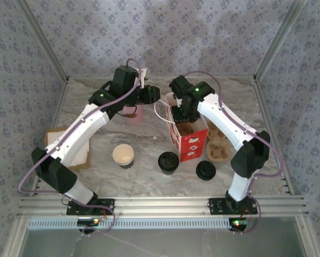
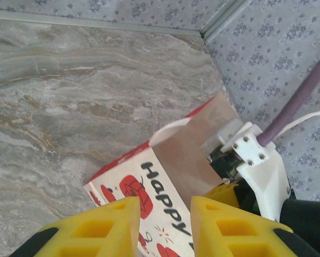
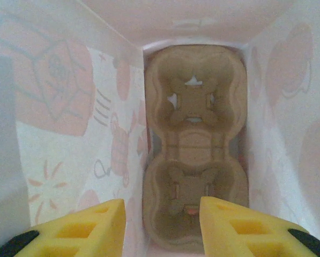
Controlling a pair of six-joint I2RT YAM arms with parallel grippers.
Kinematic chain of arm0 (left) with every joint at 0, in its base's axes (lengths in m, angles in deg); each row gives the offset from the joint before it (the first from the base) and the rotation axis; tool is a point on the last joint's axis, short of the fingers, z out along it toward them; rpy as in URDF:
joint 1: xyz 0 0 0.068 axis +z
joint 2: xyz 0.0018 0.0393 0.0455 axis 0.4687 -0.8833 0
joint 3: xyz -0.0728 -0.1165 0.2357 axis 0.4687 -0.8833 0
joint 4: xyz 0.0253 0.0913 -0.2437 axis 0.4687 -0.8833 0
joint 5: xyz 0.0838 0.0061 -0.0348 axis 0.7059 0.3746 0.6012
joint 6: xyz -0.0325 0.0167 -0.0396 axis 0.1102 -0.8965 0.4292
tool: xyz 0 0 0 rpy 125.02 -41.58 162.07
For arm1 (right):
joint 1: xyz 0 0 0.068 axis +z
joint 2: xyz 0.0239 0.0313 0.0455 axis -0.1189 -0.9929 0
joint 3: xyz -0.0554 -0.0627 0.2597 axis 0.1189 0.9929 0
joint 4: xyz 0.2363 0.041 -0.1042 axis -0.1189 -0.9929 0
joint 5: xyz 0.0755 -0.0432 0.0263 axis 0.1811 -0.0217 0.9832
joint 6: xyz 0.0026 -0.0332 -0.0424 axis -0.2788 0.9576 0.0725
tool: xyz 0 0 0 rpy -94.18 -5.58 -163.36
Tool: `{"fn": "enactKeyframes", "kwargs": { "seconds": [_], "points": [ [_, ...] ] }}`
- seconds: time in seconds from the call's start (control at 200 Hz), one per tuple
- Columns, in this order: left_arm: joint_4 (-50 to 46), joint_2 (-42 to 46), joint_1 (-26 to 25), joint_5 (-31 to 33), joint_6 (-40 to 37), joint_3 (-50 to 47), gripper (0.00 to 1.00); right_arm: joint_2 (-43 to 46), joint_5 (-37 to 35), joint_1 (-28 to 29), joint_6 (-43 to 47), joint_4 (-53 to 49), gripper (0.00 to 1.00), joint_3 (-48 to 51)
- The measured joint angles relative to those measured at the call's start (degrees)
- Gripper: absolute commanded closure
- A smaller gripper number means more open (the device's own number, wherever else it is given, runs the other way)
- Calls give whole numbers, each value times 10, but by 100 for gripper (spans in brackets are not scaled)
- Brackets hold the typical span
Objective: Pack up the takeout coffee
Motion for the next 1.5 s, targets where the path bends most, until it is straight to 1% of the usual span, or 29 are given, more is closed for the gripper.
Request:
{"fn": "enactKeyframes", "kwargs": {
  "seconds": [0.33,0.47,0.705,0.969,1.194,1.204,1.214,1.374,1.499],
  "points": [
    [-15,-16,18,-4,-10,44,68,-6,11,-6,-3,25,57,-3],
    [-18,-17,19,-7,-15,59,60,-7,11,-7,-5,25,57,-16],
    [-35,-17,19,-15,-19,89,43,6,10,-7,-7,22,48,-39],
    [-54,-4,19,-17,-26,122,20,77,12,-7,-7,21,36,-69],
    [-65,42,18,-17,-29,130,8,143,26,-8,-11,24,25,-76],
    [-65,44,17,-17,-28,130,3,146,26,-8,-10,24,25,-76],
    [-65,46,17,-17,-29,130,1,148,27,-8,-11,24,25,-76],
    [-65,80,6,-15,-26,130,1,191,31,-8,-11,26,19,-74],
    [-64,106,-10,-10,-25,127,1,248,31,-12,-10,26,13,-59]
  ]
}}
